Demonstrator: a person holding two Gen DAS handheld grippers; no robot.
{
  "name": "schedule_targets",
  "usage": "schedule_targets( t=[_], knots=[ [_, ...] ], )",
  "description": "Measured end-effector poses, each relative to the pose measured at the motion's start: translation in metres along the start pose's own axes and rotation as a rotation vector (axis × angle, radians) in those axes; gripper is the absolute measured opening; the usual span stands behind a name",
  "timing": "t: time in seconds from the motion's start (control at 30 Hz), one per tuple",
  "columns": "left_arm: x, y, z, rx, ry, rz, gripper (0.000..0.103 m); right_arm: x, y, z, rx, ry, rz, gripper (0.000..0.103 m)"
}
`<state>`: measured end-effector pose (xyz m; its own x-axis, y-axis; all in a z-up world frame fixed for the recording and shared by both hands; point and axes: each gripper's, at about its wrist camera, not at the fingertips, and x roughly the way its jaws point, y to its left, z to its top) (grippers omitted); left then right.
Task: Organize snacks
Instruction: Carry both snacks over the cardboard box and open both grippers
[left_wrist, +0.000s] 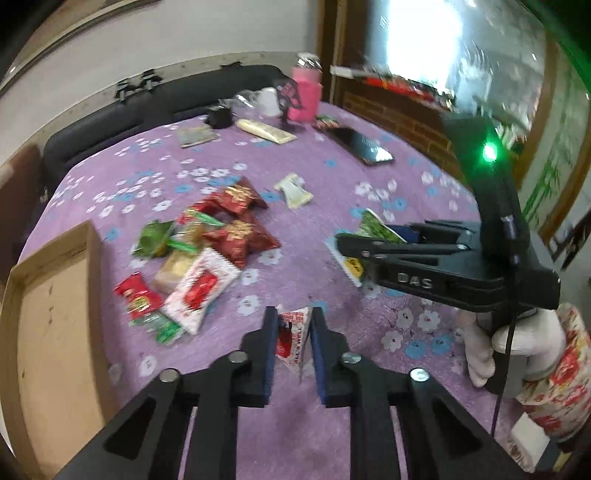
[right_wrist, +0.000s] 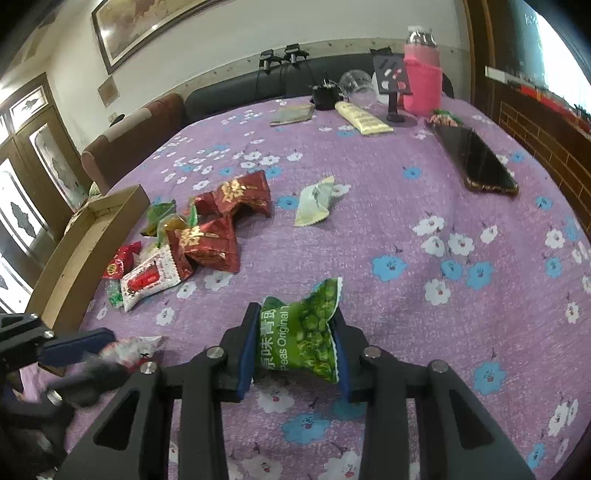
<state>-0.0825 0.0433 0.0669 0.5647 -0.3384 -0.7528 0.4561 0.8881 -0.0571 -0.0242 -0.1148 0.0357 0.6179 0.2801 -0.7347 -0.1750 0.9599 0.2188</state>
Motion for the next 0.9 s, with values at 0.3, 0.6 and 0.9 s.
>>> schedule_targets(
  t=[0.3, 0.6, 0.9],
  knots=[
    [-0.063, 0.064, -0.016, -0.221, -0.139, -0.014, 0.009, -0.036, 0.032, 0.008, -0.057, -0.034, 0.052, 0.034],
    [-0.118, 0.150, -0.056, -0.417, -0.210, 0.198, 0.010, -0.035, 0.118, 0.019, -0.161, 0.014, 0.215, 0.034],
    [-0.108, 0.211, -0.094, -0.566, -0.127, 0.347, 0.010, 0.007, 0.232, 0.019, -0.262, 0.127, 0.365, 0.034]
  ],
)
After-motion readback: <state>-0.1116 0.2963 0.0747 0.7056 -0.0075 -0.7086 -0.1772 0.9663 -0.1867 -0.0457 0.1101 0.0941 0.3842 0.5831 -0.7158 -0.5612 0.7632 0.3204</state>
